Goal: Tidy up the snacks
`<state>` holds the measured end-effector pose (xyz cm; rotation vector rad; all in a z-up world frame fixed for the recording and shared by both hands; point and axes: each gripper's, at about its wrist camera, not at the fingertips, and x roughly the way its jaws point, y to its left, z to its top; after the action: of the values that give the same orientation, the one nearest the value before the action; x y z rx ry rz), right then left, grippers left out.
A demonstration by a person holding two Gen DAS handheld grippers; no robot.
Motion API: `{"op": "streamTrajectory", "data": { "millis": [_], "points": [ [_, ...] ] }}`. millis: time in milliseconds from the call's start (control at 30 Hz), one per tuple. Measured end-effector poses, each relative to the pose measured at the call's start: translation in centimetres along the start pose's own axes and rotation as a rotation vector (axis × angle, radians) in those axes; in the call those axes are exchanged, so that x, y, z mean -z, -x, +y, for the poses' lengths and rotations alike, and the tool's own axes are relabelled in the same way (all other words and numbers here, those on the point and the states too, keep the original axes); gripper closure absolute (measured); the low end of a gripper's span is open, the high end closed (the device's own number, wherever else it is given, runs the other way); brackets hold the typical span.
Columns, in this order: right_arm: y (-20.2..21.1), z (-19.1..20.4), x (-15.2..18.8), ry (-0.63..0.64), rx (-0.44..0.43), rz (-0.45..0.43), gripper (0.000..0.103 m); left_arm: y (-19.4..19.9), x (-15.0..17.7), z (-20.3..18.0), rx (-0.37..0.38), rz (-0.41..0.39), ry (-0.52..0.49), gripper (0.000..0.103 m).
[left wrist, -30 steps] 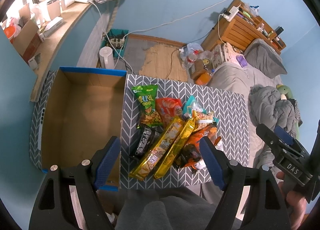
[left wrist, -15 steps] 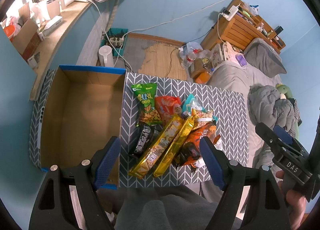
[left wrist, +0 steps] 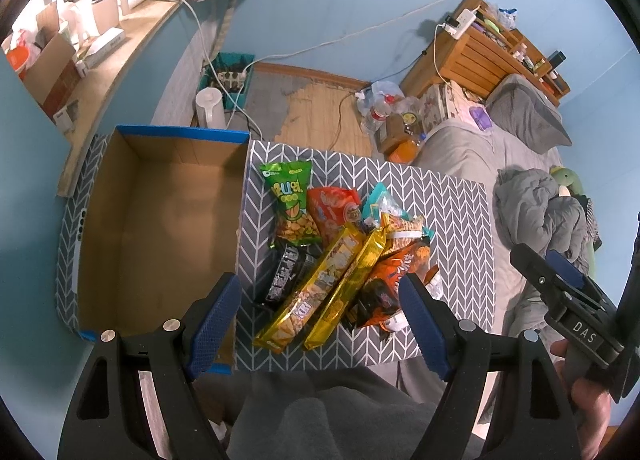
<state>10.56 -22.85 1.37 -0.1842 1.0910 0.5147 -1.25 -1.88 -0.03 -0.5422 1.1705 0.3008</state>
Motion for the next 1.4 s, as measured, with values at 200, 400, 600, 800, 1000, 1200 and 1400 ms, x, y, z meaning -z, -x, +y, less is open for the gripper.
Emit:
{"op": "streamTrajectory", "data": {
  "millis": [200, 400, 600, 800, 1000, 1200, 1400],
  "points": [
    [0.1, -0.2, 0.5, -0.002, 0.0, 0.003, 0.002, 0.1, 0.0, 0.0, 0.001, 0.005, -0.001, 0.021],
    [0.3, -0.6, 0.7, -0.008, 0.001, 0.009, 0.002, 0.2, 0.0, 0.0, 0.005, 0.009, -0.003, 0.021],
    [0.3, -0.5, 0.7, -0.009, 0.0, 0.01, 0.002, 0.2, 0.1, -0.2, 0.007, 0.016, -0.014, 0.021],
    [0.1, -1.0, 0.7, -0.02, 0.001, 0.02, 0.002, 0.0, 0.2, -0.1, 0.01, 0.028, -0.017, 0.017],
    [-0.5, -3.6, 0.6, -0.08, 0.044, 0.039, 0.002, 0.5, 0.0, 0.4, 0.04, -0.003, 0.003, 0.012],
    [-1.6, -6.9, 0.8, -0.148, 0.075, 0.075, 0.002, 0.1, -0.8, 0.8, 0.059, -0.016, 0.002, 0.012],
    [-3.3, -8.4, 2.1, -0.205, 0.065, 0.132, 0.002, -1.6, -2.2, 0.1, -0.004, -0.092, -0.132, 0.012]
  ]
}}
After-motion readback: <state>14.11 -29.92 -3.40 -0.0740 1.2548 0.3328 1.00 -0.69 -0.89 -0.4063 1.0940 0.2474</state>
